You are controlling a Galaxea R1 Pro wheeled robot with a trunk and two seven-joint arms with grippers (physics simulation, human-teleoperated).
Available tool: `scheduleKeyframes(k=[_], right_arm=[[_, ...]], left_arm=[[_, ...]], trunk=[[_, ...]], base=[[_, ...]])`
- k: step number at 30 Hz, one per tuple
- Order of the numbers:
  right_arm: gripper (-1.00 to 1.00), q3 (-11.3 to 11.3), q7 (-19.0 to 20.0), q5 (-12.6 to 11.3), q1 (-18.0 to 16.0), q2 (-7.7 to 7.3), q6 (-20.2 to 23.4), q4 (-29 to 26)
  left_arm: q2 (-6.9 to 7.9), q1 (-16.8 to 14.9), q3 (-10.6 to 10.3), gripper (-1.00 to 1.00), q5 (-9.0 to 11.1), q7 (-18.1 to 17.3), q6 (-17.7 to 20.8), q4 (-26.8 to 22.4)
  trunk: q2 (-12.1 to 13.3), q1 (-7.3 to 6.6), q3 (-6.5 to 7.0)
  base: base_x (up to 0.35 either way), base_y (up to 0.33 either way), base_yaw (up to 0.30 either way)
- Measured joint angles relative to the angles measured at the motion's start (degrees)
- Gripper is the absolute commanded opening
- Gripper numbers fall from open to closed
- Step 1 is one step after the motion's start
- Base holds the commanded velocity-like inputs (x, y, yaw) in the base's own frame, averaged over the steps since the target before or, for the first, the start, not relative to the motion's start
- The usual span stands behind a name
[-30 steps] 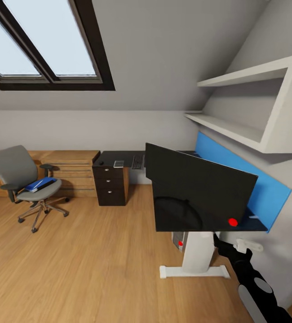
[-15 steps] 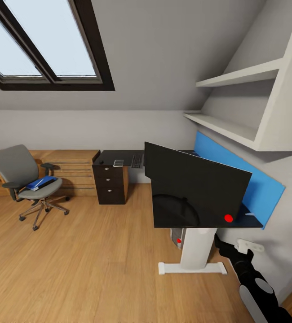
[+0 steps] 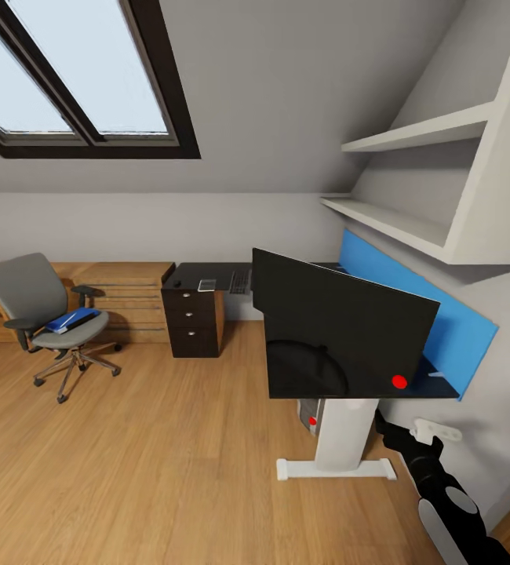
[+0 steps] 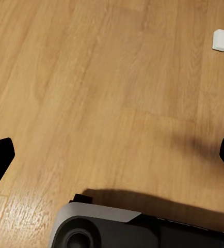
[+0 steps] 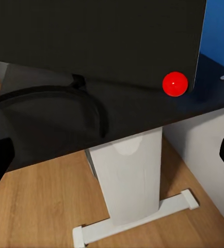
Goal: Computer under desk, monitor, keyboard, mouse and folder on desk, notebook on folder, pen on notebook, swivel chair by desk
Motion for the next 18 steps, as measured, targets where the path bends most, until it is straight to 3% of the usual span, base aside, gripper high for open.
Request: scheduleKeyframes(k=[18], right_arm=[[1.00,0.1,-0.1,0.1,0.0,0.04,0.0,0.1]], left_arm=[[0.08,0.0,0.3,1.00,0.1,0.1,-0.2,0.0]], trunk=[[0.0,0.00,0.00]], base=[[0.000,0.000,0.000]])
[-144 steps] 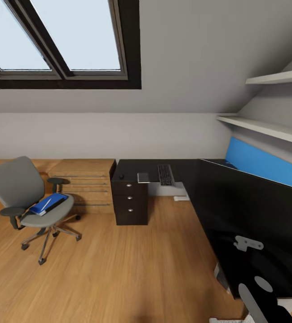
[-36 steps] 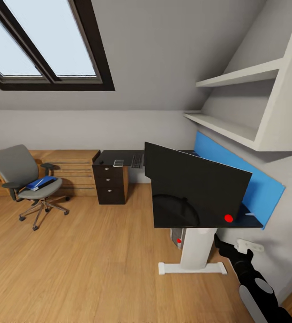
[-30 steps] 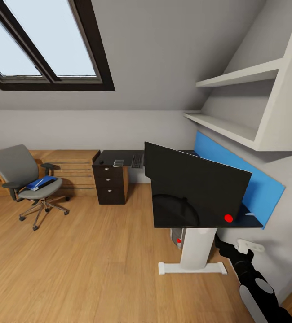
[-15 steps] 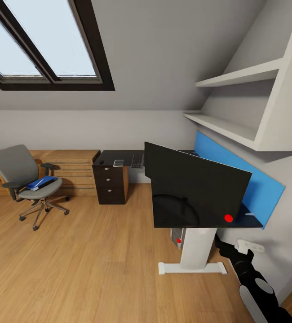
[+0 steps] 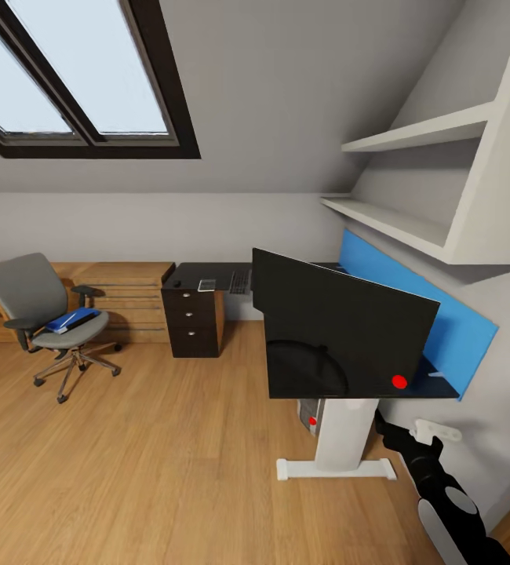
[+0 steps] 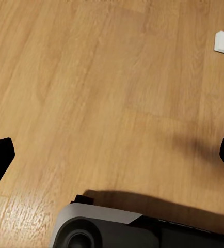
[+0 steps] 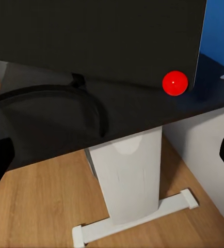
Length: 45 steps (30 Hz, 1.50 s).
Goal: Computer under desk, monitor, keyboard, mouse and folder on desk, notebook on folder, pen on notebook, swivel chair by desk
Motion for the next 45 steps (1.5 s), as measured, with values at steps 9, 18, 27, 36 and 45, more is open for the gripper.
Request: scheduleKeyframes(k=[9,18,27,36,45], right_arm=[[1.00,0.0,0.0,0.0,0.0,0.00,0.0,0.1],[1.00,-0.1,0.0,0.0,0.0,-0.10,0.0,0.0],[1.00,-1.6,-0.1,-0.1,0.0,-0.21,0.1,-0.3],[1.00,-8.5,-0.3,0.0,0.0,-0.30,0.3,-0.5],[1.00,-14.5,-0.2,0.0,0.0,-0.28,0.2,-0.5]], left_arm=[[0.01,0.0,0.0,1.00,0.0,0.0,0.0,0.0],[0.08,0.0,0.1,1.00,0.1,0.0,0.0,0.0],[0.09,0.0,0.1,1.00,0.1,0.0,0.1,0.0],[0.09,0.0,0.1,1.00,0.1,0.1,0.2,0.0],[0.09,0.0,0.1,1.00,0.1,0.2,0.1,0.0]], trunk=[[0.0,0.00,0.00],[0.0,0.00,0.00],[0.0,0.00,0.00],[0.0,0.00,0.00],[0.0,0.00,0.00]], base=[[0.000,0.000,0.000],[0.000,0.000,0.000],[0.000,-0.001,0.000],[0.000,-0.169,0.000],[0.000,-0.159,0.000]])
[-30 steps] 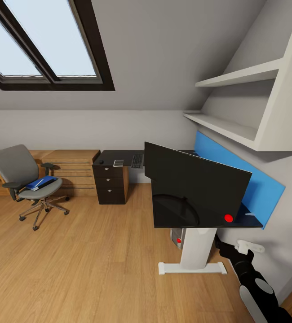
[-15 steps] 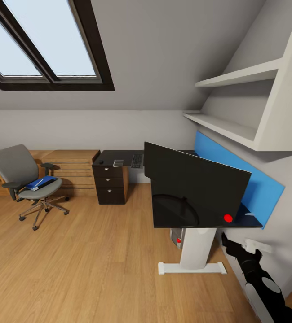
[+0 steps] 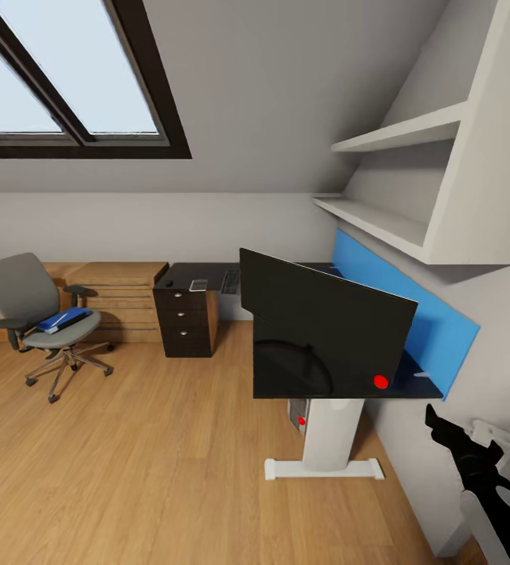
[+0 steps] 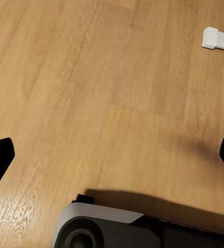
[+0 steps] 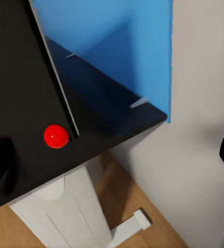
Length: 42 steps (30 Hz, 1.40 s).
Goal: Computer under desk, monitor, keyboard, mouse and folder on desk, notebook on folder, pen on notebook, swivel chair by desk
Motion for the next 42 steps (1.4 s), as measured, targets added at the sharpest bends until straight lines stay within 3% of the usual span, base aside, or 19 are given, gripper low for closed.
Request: scheduleKeyframes(k=[12,31,42], right_arm=[[1.00,-1.1,0.1,0.0,0.0,0.03,-0.1,0.0],[1.00,-1.1,0.3,0.0,0.0,0.22,-0.3,0.0],[1.00,-1.2,0.4,0.0,0.0,0.26,-0.3,0.0]], left_arm=[[0.00,0.0,0.0,1.00,0.0,0.0,0.0,0.0],[0.00,0.0,0.0,1.00,0.0,0.0,0.0,0.0],[0.00,0.0,0.0,1.00,0.0,0.0,0.0,0.0]], trunk=[[0.0,-0.01,0.00],[0.0,-0.02,0.00],[0.0,0.00,0.00]], base=[[0.027,-0.019,0.000],[0.275,-0.001,0.000],[0.070,-0.025,0.000]])
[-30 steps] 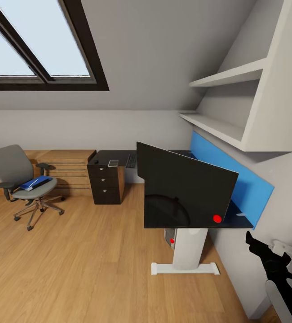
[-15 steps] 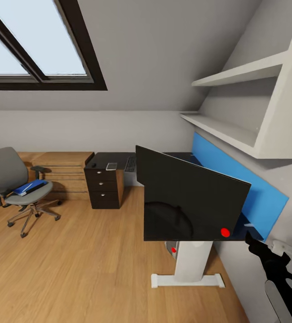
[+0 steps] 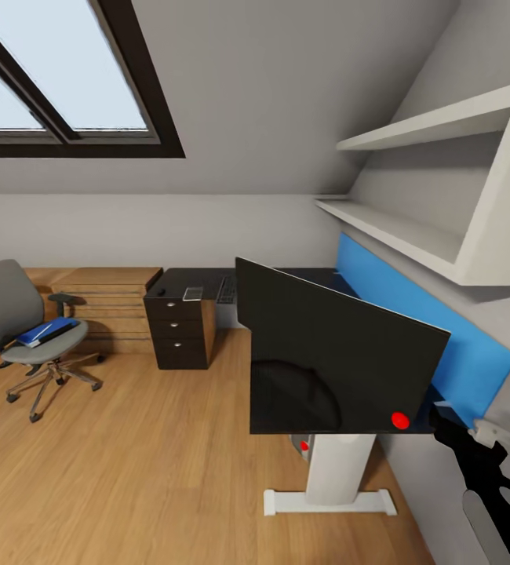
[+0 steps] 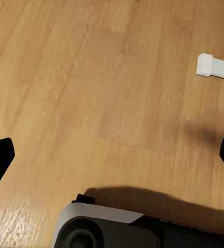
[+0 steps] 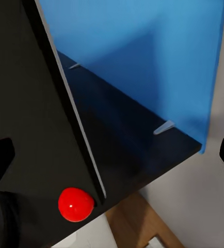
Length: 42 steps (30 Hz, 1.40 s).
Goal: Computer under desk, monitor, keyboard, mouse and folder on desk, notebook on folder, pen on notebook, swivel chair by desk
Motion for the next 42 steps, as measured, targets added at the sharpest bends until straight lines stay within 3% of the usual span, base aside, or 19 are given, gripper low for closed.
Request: scheduleKeyframes(k=[15,27,42], right_arm=[[1.00,-1.0,-0.2,0.0,0.0,-0.07,0.0,0.1],[1.00,-1.8,0.0,0.0,0.0,-0.03,0.0,0.3],[1.00,-1.7,0.1,0.0,0.0,0.00,0.0,0.4]], left_arm=[[0.00,0.0,0.0,1.00,0.0,0.0,0.0,0.0],[0.00,0.0,0.0,1.00,0.0,0.0,0.0,0.0],[0.00,0.0,0.0,1.00,-0.1,0.0,0.0,0.0]], trunk=[[0.0,0.00,0.00],[0.0,0.00,0.00],[0.0,-0.01,0.00]], base=[[0.005,-0.178,0.000],[0.008,-0.021,0.000],[0.158,-0.001,0.000]])
